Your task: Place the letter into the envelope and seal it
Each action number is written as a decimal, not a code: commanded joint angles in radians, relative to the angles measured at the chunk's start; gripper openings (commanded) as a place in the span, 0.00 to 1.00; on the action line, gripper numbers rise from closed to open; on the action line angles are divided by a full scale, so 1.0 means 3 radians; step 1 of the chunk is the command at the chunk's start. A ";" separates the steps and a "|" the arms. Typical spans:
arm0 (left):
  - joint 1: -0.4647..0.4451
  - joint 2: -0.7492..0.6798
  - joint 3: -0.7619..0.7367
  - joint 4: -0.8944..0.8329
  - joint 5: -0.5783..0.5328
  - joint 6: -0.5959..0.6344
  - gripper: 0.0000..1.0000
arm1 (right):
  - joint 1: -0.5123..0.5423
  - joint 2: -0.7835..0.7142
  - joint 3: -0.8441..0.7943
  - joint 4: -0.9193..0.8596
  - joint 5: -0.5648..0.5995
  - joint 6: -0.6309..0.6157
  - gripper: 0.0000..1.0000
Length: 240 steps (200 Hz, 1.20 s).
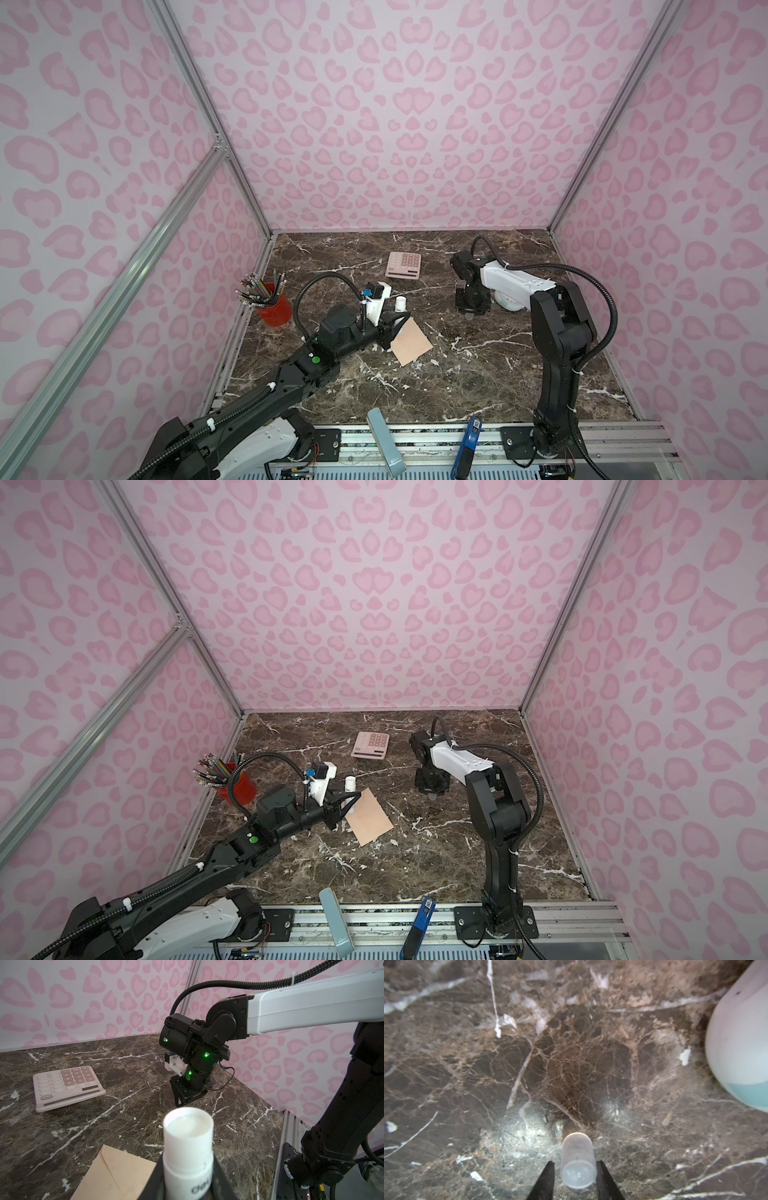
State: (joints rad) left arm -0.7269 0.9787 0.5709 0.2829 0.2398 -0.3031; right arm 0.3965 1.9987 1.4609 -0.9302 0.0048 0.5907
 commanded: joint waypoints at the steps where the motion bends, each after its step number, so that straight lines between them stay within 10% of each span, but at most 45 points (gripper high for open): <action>1: 0.0001 0.0012 0.0034 0.0091 0.0040 0.0049 0.04 | -0.0023 0.0017 -0.0035 0.0042 -0.0021 0.0017 0.35; 151: 0.0002 0.0095 0.0057 0.0103 0.0080 0.0060 0.04 | -0.0076 -0.0084 -0.0073 0.0083 -0.0057 -0.0043 0.26; 240: 0.0000 0.0195 0.0153 -0.0050 -0.0097 0.0363 0.04 | 0.0094 -0.1306 0.0055 -0.0490 -0.0257 -0.0476 0.25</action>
State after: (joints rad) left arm -0.7269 1.0241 0.5987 0.2657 0.2348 -0.2398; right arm 0.4149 1.6878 1.4738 -1.0035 -0.0307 0.5125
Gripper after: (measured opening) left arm 0.272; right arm 0.253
